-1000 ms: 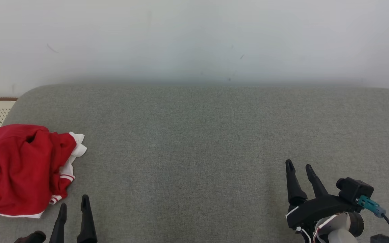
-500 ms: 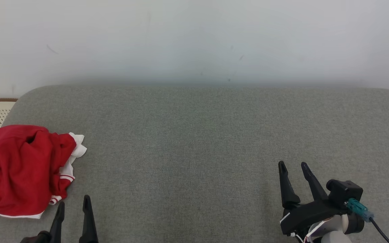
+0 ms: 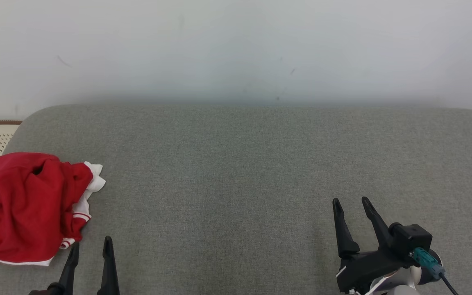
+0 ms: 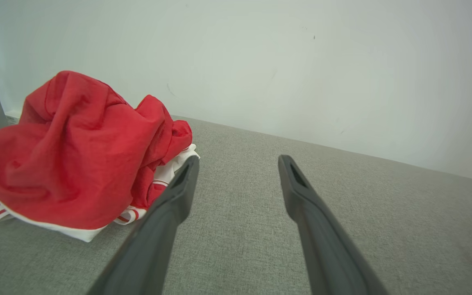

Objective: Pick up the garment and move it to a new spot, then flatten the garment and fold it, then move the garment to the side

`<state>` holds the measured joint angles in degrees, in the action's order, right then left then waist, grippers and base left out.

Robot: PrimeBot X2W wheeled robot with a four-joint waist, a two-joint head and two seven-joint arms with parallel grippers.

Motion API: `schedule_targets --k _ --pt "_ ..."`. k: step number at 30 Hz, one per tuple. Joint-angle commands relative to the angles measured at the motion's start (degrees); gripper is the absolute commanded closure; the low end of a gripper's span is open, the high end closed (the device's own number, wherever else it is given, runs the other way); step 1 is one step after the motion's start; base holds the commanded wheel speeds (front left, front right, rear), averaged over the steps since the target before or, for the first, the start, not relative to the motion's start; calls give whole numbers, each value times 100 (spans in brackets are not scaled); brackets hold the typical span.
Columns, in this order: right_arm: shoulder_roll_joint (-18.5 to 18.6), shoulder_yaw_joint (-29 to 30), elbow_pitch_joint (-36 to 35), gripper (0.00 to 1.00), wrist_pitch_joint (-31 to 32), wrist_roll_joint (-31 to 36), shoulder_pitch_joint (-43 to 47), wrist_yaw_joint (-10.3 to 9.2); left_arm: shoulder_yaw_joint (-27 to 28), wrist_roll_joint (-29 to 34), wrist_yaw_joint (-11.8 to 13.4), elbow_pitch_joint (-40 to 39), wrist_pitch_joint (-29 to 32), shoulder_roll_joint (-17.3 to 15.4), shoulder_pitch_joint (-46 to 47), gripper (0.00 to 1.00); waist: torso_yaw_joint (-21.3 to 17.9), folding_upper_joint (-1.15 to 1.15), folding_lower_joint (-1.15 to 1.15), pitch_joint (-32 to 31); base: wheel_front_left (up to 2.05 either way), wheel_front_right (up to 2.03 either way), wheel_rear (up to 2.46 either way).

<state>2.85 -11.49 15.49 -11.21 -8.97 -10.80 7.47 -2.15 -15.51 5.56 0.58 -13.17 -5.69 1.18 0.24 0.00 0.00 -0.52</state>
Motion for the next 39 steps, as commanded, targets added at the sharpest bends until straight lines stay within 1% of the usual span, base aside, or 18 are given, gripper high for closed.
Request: schedule_targets --k 1,4,11,26,35,39 --pt "7 -8 -66 0 -62 71 75 3 32 98 -26 -69 -34 -33 -88 0 -1 0 0 0 0 0 0" --pt "8 64 -84 0 -108 -27 98 3 68 166 -49 -110 -66 -5 -124 0 -3 0 0 2 0 0 0" --pt "6 77 -93 0 -211 165 192 4 133 365 -135 -161 -117 41 -178 0 -8 0 0 -7 0 0 0" --pt "5 -65 -147 0 -372 287 311 4 215 1001 -174 -311 -218 129 -318 0 -4 0 0 -33 0 0 0" --pt "5 -13 -70 0 -324 -146 313 4 281 977 -222 -298 -205 171 -321 0 -8 0 0 -45 0 0 0" --pt "5 -10 -55 0 -321 -162 296 4 296 992 -236 -302 -205 180 -331 0 -15 0 0 -50 0 0 0"
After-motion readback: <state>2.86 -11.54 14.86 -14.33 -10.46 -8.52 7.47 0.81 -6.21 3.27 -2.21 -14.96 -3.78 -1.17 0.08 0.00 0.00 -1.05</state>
